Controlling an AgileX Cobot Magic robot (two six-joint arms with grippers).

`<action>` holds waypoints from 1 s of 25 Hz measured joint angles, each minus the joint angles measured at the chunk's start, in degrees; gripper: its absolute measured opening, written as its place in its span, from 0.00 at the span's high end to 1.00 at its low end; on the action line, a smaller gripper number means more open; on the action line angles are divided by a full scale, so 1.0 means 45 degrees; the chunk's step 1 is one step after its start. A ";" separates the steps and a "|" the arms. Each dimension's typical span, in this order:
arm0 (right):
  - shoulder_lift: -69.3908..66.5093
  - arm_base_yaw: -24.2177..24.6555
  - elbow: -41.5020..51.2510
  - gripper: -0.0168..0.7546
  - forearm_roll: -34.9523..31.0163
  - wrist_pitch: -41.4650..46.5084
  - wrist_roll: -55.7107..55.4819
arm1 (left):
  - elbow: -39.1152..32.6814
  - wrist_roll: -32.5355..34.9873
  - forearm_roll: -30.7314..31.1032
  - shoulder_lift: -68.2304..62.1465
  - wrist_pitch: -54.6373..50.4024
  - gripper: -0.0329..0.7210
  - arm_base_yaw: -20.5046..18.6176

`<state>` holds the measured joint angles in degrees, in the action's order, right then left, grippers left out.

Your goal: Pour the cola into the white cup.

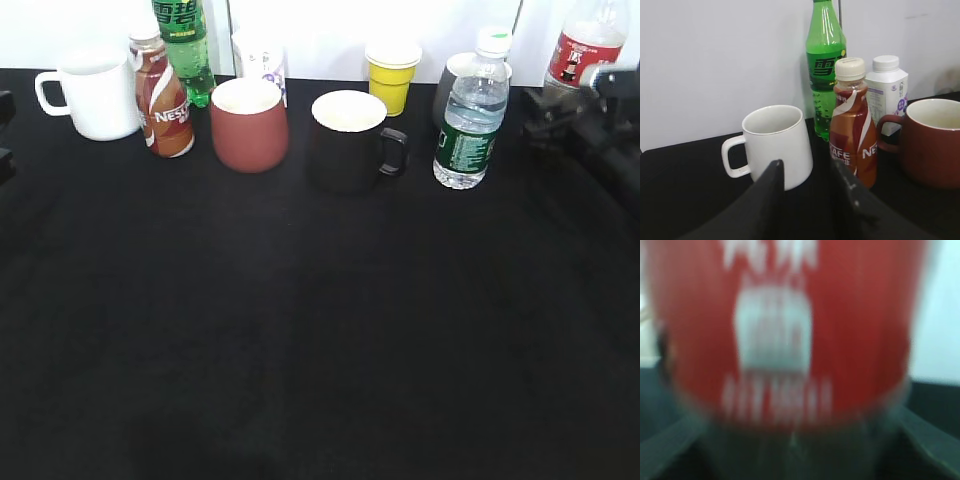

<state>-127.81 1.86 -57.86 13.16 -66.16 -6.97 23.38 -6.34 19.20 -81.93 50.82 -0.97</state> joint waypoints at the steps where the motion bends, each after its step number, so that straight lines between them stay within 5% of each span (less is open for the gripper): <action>1: 0.0191 0.0000 0.0401 0.23 -0.0026 -0.0013 0.0000 | 0.0000 0.0000 0.0000 0.0000 0.0000 0.64 0.0000; 8: 0.2867 0.0015 0.2974 0.23 -0.0079 0.0946 0.0011 | -0.0006 0.0000 0.0000 0.0179 -0.0814 0.64 0.0000; 10: 0.4697 0.0015 0.3012 0.23 0.0201 0.4121 -0.0283 | -0.0006 0.0000 0.0010 0.1037 -0.2203 0.64 0.0000; 13: 0.7422 -0.0014 0.3012 0.23 0.3653 1.0669 -0.4145 | -0.0006 -0.0924 0.0033 0.2504 -0.5846 0.64 0.0000; 15: 0.8541 -0.0014 0.3012 0.23 0.4649 1.5045 -0.5772 | 0.0176 -0.1166 -0.0137 0.3016 -0.9366 0.64 0.0294; 17: 0.9489 -0.0042 0.3012 0.23 0.3149 1.7708 -0.5144 | 0.1267 -0.1203 -0.0362 0.3347 -1.3583 0.64 0.1561; 21: 1.1243 -0.1747 0.2598 0.31 -0.3121 2.2328 0.0217 | 0.4164 -0.1203 -0.2604 0.3376 -1.9912 0.63 0.3832; 25: 1.4471 -0.3631 0.2563 0.32 -0.3989 2.4028 0.0941 | 0.5532 -0.1236 -0.4161 0.4180 -2.5313 0.63 0.4256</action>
<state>-62.69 -14.48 -46.33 -4.79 41.97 -2.73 48.27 -11.90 0.47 -63.12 -63.09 18.18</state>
